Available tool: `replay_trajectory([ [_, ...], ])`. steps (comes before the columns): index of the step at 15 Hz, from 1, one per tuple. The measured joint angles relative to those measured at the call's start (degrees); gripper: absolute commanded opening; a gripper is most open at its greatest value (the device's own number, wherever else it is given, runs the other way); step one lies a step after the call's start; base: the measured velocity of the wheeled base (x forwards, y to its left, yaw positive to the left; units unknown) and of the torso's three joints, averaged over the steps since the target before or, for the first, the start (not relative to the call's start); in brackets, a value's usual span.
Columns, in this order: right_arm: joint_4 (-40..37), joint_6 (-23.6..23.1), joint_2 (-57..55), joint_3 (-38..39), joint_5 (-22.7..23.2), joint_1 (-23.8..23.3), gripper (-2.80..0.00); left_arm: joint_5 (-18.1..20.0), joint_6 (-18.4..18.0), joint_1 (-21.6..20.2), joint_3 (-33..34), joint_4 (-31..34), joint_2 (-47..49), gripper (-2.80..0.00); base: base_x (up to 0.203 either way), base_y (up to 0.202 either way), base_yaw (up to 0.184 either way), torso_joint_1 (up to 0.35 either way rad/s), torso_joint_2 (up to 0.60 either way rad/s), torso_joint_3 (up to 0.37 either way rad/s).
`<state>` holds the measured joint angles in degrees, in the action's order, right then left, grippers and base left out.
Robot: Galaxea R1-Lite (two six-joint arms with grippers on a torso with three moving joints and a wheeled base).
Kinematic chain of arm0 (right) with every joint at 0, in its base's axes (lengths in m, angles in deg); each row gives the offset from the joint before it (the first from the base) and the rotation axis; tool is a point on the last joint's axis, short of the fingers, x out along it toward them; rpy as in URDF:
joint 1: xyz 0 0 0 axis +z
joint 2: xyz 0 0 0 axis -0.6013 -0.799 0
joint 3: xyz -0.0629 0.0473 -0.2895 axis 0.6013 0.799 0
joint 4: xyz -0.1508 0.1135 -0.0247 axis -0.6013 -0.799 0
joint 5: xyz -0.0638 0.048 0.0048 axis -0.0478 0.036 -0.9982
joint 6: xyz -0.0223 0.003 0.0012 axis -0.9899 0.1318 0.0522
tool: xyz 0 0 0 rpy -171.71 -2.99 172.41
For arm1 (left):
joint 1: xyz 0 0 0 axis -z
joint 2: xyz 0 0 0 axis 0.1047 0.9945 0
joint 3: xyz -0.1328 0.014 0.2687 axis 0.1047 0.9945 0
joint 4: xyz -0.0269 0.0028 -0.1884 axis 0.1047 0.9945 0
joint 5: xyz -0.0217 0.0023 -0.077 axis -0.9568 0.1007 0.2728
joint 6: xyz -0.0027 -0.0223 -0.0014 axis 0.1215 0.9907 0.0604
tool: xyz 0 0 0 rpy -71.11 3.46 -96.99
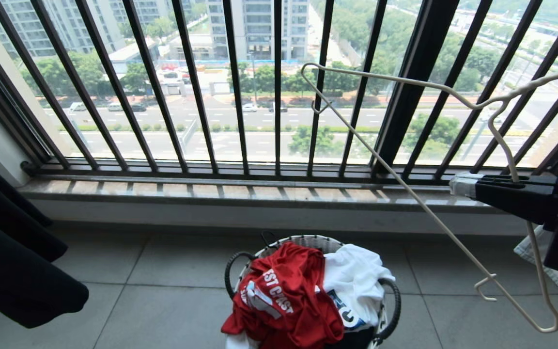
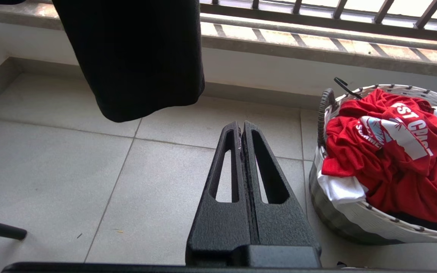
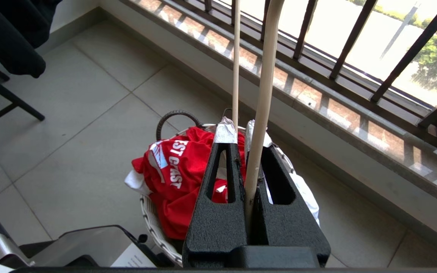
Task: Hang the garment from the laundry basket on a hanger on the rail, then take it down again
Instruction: Pick up clothes from the basket
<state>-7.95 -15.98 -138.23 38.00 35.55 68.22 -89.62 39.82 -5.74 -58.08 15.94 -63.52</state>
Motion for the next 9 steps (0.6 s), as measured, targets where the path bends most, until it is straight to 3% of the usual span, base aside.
replay_trajectory([
  [9,0.0,-0.3,1.3,-0.1,0.0,0.0,-2.8,0.0,0.0,0.0,0.0,0.0,0.0,-2.8,0.0,0.0,0.0,0.004,0.0,-0.197],
])
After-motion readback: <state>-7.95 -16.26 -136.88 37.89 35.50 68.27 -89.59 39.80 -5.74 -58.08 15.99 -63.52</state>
